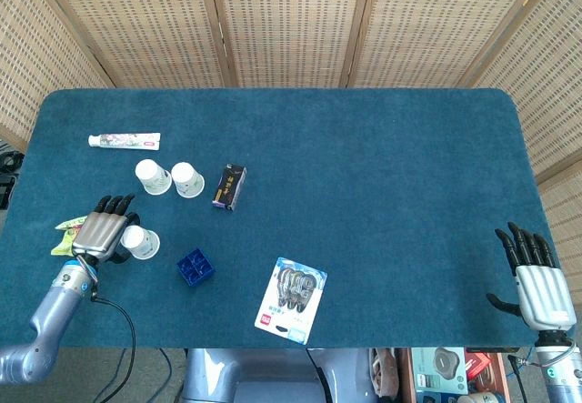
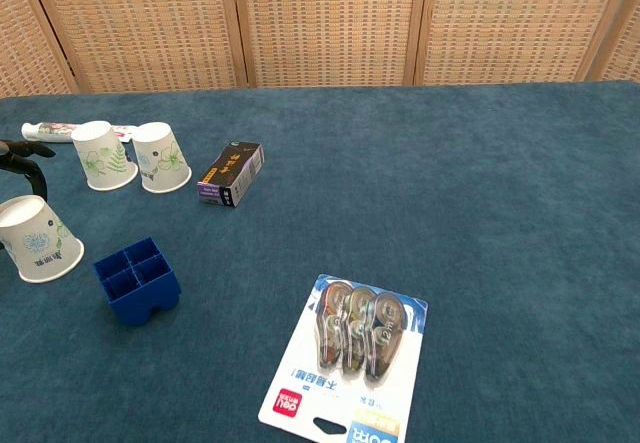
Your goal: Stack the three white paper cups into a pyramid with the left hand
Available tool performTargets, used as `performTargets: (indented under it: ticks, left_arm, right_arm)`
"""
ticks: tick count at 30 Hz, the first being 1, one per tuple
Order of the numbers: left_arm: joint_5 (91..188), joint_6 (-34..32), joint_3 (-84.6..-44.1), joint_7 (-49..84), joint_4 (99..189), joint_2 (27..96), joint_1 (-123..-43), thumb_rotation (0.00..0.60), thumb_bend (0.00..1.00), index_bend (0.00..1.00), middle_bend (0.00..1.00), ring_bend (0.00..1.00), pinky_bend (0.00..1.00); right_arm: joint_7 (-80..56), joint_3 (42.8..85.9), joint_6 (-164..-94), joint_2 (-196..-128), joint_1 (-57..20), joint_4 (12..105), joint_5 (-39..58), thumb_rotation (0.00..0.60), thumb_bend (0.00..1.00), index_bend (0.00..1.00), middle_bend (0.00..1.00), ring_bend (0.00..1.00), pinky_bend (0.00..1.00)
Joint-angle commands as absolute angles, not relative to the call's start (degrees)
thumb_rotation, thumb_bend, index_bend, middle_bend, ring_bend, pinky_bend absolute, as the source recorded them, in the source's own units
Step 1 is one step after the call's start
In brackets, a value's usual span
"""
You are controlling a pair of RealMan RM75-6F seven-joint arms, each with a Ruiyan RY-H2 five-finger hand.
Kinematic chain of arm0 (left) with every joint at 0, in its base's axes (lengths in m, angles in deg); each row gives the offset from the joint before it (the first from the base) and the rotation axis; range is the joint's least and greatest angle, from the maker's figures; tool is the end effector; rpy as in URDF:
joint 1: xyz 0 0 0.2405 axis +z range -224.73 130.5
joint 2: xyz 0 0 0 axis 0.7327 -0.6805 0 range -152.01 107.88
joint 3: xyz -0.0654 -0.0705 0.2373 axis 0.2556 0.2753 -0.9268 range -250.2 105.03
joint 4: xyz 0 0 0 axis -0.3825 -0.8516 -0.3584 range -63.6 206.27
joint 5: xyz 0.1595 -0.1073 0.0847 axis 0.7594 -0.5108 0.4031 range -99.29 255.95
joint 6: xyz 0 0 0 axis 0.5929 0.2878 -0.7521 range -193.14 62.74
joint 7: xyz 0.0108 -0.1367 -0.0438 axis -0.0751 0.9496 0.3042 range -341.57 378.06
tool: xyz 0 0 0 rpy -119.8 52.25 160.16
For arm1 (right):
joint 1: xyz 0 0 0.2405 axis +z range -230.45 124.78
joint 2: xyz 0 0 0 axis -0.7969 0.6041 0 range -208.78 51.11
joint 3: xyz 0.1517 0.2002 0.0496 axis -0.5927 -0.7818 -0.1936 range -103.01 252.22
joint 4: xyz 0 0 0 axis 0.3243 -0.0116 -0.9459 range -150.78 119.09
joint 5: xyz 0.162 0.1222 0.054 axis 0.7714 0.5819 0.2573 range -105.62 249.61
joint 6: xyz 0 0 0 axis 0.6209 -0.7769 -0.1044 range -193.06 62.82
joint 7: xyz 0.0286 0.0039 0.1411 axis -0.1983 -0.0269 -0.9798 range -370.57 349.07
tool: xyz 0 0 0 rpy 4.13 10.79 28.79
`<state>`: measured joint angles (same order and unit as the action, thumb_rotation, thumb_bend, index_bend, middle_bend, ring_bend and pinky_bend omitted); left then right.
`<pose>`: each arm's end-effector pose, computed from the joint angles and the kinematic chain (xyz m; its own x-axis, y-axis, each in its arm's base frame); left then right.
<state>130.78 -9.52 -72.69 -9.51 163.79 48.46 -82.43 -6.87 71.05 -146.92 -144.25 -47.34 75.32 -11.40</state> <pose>-0.2689 0.3053 0.0685 0.6186 0.3961 0.6786 0.7713 -0.1414 -0.6205 -0.3192 -0.1871 0.1504 0.4487 -0.0447 0.8926 -0.8928 0.0225 0.4499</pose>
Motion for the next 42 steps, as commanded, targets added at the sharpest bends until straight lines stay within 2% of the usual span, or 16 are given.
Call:
performTargets:
  ticks: [1,12,21,26,30,35,42]
  left_arm:
    - [130.7,-9.5,-72.6,-9.4,163.6,48.6,-82.4,0.600,0.26,0.37,0.00,0.00,0.00]
    - [132.5,-8.2,-70.8,-7.8,165.7,46.9,-82.5,0.600,0.26,0.38,0.00,0.00,0.00]
    - [132.4,-7.0,-66.1,-7.9,171.7,41.0,-84.9,0.600,0.26,0.38,0.00,0.00,0.00]
    - [127.9,-8.7,-62.3,-8.4,172.1,39.3,-88.0,0.600,0.26,0.38,0.00,0.00,0.00]
    - [121.4,-12.5,-60.5,-9.9,169.5,39.2,-91.6,0.600,0.26,0.38,0.00,0.00,0.00]
    - [114.6,-15.4,-59.1,-11.4,165.7,40.4,-95.2,0.600,0.26,0.38,0.00,0.00,0.00]
    - [105.6,-18.6,-59.3,-14.0,158.9,42.8,-100.0,0.600,0.26,0.38,0.00,0.00,0.00]
  right_arm:
    - [-6.9,71.1,-146.9,-144.3,-47.3,75.3,-11.5,0.600,0.09,0.00,0.00,0.00,0.00]
    - [-6.9,71.1,-147.1,-144.3,-47.4,75.3,-11.7,0.600,0.09,0.00,0.00,0.00,0.00]
    - [-6.9,71.1,-147.1,-144.4,-47.4,75.3,-11.7,0.600,0.09,0.00,0.00,0.00,0.00]
    - [-7.2,71.1,-146.9,-144.3,-47.3,75.1,-11.7,0.600,0.09,0.00,0.00,0.00,0.00]
    - [-7.5,71.1,-146.6,-144.3,-47.3,74.8,-11.5,0.600,0.09,0.00,0.00,0.00,0.00]
    - [-7.9,70.9,-146.0,-144.5,-47.0,74.3,-10.9,0.600,0.09,0.00,0.00,0.00,0.00]
    - [-8.2,70.7,-144.6,-144.9,-46.6,73.4,-9.8,0.600,0.09,0.00,0.00,0.00,0.00]
